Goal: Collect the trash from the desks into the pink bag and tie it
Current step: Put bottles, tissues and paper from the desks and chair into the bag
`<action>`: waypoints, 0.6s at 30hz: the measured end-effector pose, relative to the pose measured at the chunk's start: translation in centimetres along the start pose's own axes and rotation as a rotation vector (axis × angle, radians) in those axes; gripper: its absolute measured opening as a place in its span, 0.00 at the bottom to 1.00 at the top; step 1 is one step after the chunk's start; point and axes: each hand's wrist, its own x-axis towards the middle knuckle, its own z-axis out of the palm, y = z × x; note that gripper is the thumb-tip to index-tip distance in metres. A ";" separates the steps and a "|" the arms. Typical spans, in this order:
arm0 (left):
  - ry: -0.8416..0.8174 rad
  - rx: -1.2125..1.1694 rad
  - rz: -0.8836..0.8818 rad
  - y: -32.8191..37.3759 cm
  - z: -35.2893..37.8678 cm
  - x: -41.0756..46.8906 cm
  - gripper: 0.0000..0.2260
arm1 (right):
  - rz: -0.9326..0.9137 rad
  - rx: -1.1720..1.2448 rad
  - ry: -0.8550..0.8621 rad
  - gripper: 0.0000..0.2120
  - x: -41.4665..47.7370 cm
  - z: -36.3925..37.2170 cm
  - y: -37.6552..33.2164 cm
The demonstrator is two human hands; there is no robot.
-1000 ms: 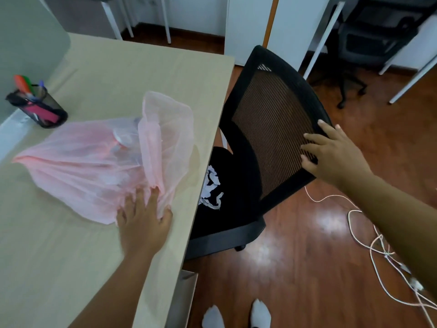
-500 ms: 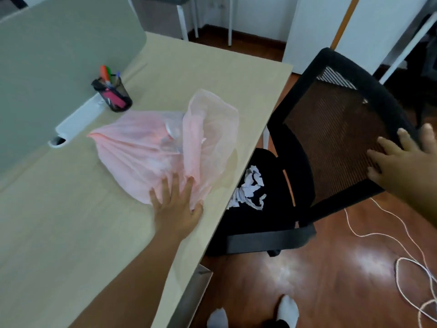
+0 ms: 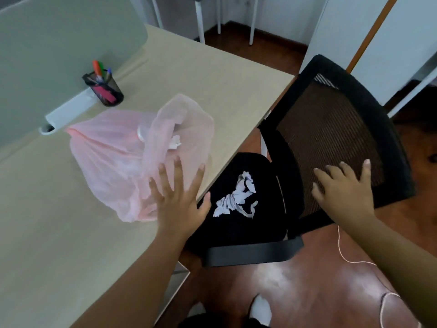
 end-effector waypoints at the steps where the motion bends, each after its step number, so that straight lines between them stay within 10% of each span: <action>1: 0.039 -0.033 0.075 1.4 0.3 -0.1 0.32 | -0.017 0.040 -0.005 0.21 0.6 0.6 -0.3; 6: -0.216 -0.226 0.282 5.6 4.3 -0.7 0.31 | -0.131 0.181 -0.245 0.33 2.8 4.0 -3.2; 18: -0.977 -0.292 -0.032 8.4 19.1 0.4 0.50 | -0.070 0.260 -0.866 0.59 9.3 17.9 -6.4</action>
